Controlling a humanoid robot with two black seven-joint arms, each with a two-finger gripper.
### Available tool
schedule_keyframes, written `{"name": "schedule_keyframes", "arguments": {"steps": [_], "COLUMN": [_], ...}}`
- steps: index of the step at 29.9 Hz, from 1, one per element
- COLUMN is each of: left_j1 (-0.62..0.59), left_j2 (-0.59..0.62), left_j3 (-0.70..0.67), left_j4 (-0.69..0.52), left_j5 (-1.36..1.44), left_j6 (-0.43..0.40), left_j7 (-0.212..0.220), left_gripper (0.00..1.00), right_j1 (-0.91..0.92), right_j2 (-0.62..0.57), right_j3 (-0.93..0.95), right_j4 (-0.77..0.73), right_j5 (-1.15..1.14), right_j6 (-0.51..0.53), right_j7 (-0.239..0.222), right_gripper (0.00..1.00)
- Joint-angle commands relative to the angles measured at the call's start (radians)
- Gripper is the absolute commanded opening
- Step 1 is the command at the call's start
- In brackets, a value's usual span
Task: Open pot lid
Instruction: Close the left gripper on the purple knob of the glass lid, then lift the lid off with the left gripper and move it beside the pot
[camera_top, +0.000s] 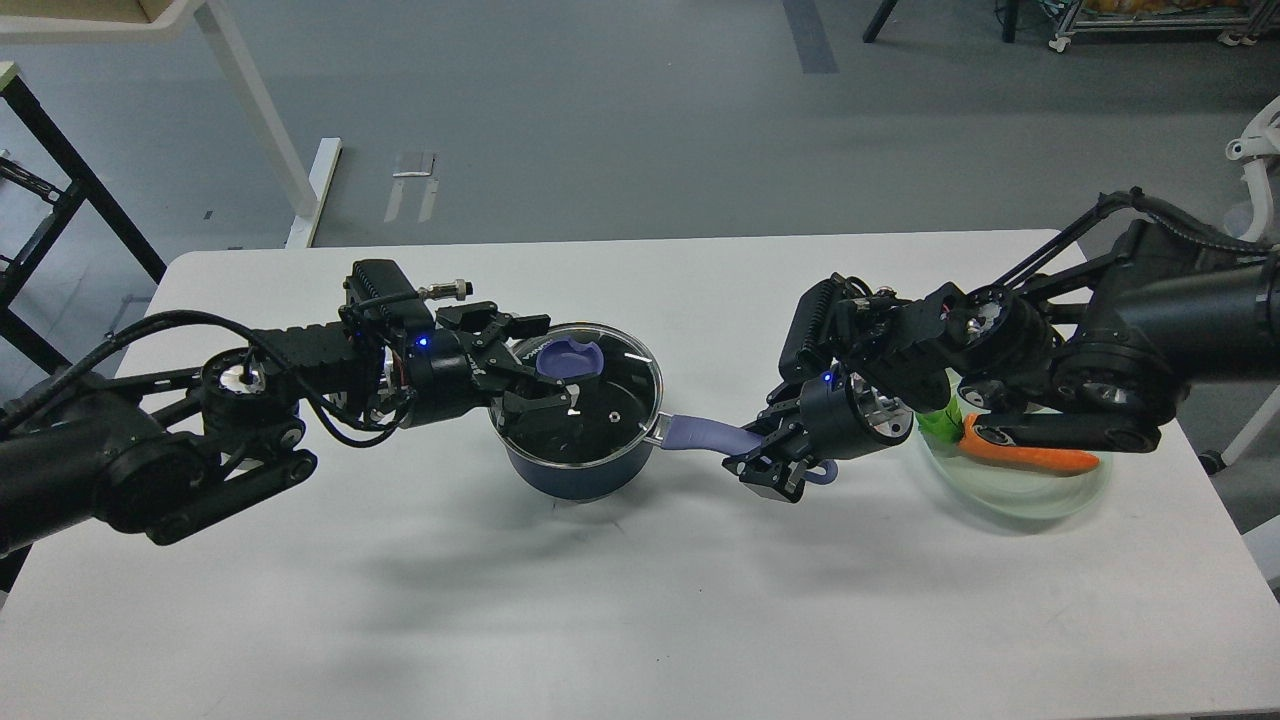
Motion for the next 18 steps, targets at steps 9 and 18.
{"name": "schedule_keyframes", "arguments": {"steps": [9, 18], "left_j1": [-0.012, -0.018], "left_j2": [0.002, 0.007], "left_j3": [0.076, 0.065], "left_j4": [0.000, -0.001], "left_j5": [0.001, -0.009], "left_j6": [0.023, 0.026], "left_j7": [-0.007, -0.012], "left_gripper": [0.40, 0.38], "right_j1": [0.000, -0.003], "right_j2": [0.000, 0.000], "right_j3": [-0.002, -0.002], "right_j4": [0.000, 0.000], "right_j5": [0.001, 0.001], "right_j6": [0.000, 0.000], "right_j7": [0.000, 0.000], "right_gripper": [0.23, 0.23]}}
